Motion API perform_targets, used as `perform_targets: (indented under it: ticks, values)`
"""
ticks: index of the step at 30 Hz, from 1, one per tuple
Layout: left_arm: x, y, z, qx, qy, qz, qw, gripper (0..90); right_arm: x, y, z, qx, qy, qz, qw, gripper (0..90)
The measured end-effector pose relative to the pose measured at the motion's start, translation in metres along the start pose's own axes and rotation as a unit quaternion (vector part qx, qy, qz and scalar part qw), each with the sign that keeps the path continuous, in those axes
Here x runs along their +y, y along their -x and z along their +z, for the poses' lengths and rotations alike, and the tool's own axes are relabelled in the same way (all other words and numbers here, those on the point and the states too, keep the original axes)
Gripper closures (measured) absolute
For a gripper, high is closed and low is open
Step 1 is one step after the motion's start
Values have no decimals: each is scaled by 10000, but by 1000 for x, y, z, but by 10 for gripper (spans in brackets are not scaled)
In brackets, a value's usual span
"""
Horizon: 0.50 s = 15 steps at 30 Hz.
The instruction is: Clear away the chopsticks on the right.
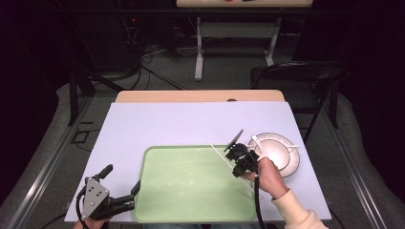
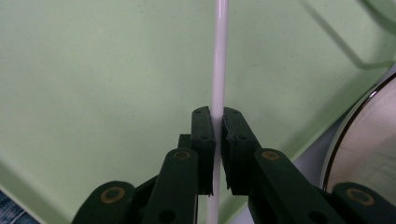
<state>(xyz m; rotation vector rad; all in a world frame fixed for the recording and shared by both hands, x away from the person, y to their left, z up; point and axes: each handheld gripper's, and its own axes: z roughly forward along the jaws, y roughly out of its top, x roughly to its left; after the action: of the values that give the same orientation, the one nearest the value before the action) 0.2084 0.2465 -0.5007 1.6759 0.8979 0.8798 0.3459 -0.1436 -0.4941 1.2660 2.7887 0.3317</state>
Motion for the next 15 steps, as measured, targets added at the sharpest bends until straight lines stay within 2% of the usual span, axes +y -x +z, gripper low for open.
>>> perform_targets:
  ticks: [2, 7, 11, 15]
  values:
    - [0, 0, 0, -3, -1, -2, 10000, 26, 1, 1, 5, 42, -27, 116, 9999, 842]
    - [0, 0, 1, 7, -22, -10, 10000, 26, 1, 1, 15, 114, -142, 219, 9996, 842]
    - [0, 0, 0, 16, 3, -21, 10000, 26, 0, 3, 19, 224, -116, 408, 9989, 843]
    - [0, 0, 1, -15, -43, 19, 10000, 26, -3, 4, 21, 213, -179, 631, 9976, 842]
